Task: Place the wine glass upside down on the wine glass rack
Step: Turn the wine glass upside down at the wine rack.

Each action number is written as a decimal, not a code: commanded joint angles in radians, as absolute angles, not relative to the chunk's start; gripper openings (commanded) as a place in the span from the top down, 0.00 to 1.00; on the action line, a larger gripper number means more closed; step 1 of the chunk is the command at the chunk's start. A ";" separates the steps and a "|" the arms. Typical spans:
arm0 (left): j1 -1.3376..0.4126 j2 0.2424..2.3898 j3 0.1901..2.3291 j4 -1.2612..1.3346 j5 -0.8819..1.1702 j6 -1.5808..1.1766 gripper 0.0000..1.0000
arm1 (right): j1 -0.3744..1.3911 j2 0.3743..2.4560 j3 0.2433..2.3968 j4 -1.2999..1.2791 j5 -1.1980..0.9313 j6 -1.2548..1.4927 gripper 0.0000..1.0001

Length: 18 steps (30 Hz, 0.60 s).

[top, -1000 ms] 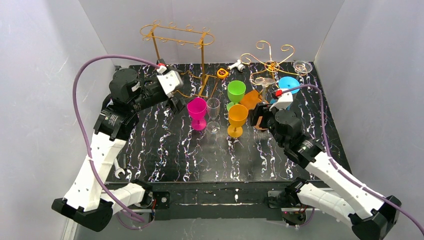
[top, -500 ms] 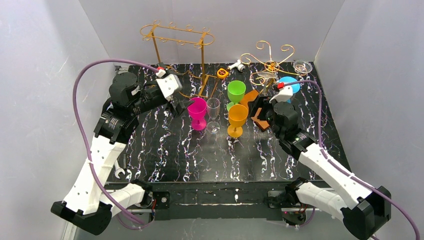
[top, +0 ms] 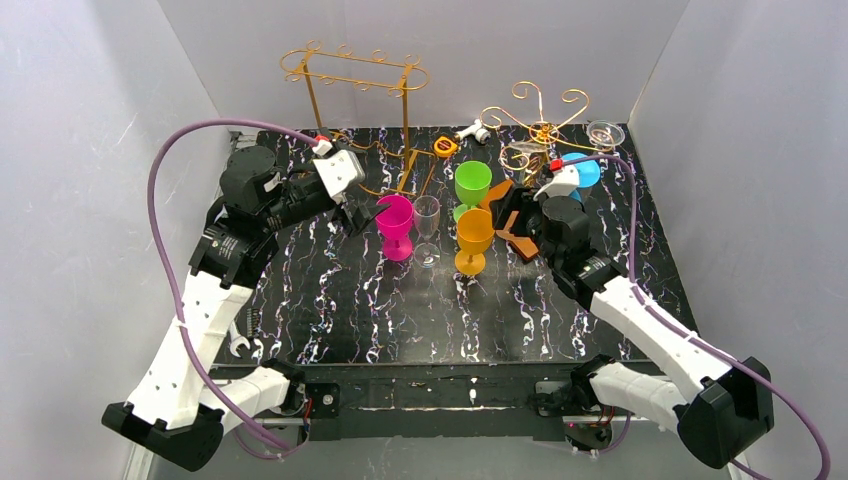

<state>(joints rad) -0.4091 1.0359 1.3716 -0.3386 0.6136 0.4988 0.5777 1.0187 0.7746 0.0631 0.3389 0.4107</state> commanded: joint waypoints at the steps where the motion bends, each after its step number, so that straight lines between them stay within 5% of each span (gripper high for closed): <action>1: -0.413 1.010 1.343 -0.324 0.630 0.502 0.02 | 0.575 1.030 0.849 0.164 0.304 0.410 0.63; 18: -0.413 1.017 1.340 -0.308 0.626 0.494 0.02 | 0.576 1.065 0.889 0.110 0.195 0.310 0.67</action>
<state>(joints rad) -0.4091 1.0328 1.3430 -0.3359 0.6136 0.4973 0.5770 1.1030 0.8543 0.0624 0.2188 0.3557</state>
